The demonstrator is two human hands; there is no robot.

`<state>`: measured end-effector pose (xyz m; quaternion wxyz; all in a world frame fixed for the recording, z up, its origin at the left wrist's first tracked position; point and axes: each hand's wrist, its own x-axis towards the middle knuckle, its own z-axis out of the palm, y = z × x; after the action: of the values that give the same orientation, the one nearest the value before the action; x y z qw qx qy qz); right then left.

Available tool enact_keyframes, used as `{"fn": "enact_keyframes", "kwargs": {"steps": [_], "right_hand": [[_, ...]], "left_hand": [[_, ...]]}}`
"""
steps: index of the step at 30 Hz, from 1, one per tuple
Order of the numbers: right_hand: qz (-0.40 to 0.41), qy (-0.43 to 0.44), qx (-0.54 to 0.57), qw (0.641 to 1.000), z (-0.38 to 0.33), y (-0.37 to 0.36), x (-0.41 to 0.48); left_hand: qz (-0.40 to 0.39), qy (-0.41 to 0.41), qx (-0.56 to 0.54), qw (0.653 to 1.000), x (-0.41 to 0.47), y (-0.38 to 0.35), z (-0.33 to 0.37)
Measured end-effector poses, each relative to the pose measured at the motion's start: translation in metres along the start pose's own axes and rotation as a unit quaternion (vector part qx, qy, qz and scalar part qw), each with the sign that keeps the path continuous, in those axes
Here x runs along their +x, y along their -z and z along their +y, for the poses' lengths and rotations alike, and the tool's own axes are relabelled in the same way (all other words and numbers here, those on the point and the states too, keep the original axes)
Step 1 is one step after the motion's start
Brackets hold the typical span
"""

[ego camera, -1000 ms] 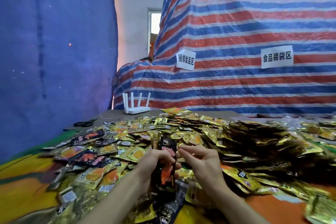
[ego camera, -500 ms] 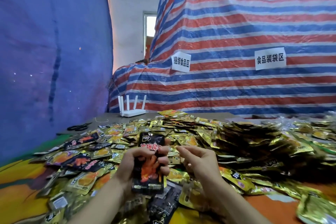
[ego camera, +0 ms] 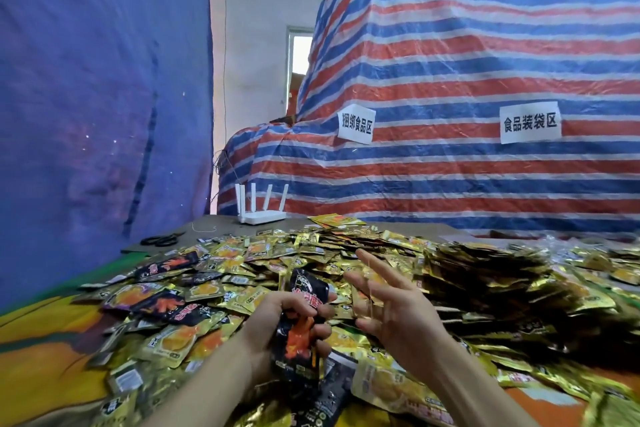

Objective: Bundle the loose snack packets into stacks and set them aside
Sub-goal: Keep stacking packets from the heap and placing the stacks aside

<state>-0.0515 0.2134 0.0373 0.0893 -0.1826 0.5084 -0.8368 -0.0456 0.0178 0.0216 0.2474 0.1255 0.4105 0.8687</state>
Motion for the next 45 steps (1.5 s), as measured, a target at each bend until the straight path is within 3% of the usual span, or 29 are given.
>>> {"fn": "enact_keyframes", "kwargs": {"steps": [3,6,14,18,22,26,33,41,45], "right_hand": [[0.014,0.017,-0.127,0.992,0.012,-0.004,-0.002],[0.034,0.0,-0.166,0.986,0.021,-0.009,-0.004],[-0.012,0.043,-0.183,0.982,0.039,-0.03,-0.007],[-0.017,0.103,-0.199,0.975,0.042,-0.036,-0.009],[-0.019,0.13,-0.202,0.971,0.044,-0.034,-0.008],[-0.009,0.143,-0.186,0.972,0.045,-0.035,-0.008],[0.053,0.168,-0.216,0.96,0.035,-0.032,-0.01],[0.015,0.105,-0.215,0.971,0.024,-0.028,-0.008],[0.083,0.126,-0.189,0.97,0.028,-0.026,-0.003]], "left_hand": [[0.091,-0.008,0.038,0.995,0.002,-0.001,0.0],[0.206,-0.064,0.066,0.974,0.007,0.0,-0.001],[0.317,-0.215,0.045,0.922,0.017,-0.013,-0.006],[0.277,-0.229,0.051,0.932,0.018,-0.025,-0.015],[0.198,-0.17,0.055,0.964,0.013,-0.028,-0.017],[0.157,-0.149,0.074,0.974,0.011,-0.026,-0.016],[0.145,-0.119,0.064,0.98,0.017,-0.025,-0.018],[0.139,-0.108,0.033,0.984,0.02,-0.019,-0.02],[0.105,-0.106,0.052,0.987,0.019,-0.018,-0.024]]}}
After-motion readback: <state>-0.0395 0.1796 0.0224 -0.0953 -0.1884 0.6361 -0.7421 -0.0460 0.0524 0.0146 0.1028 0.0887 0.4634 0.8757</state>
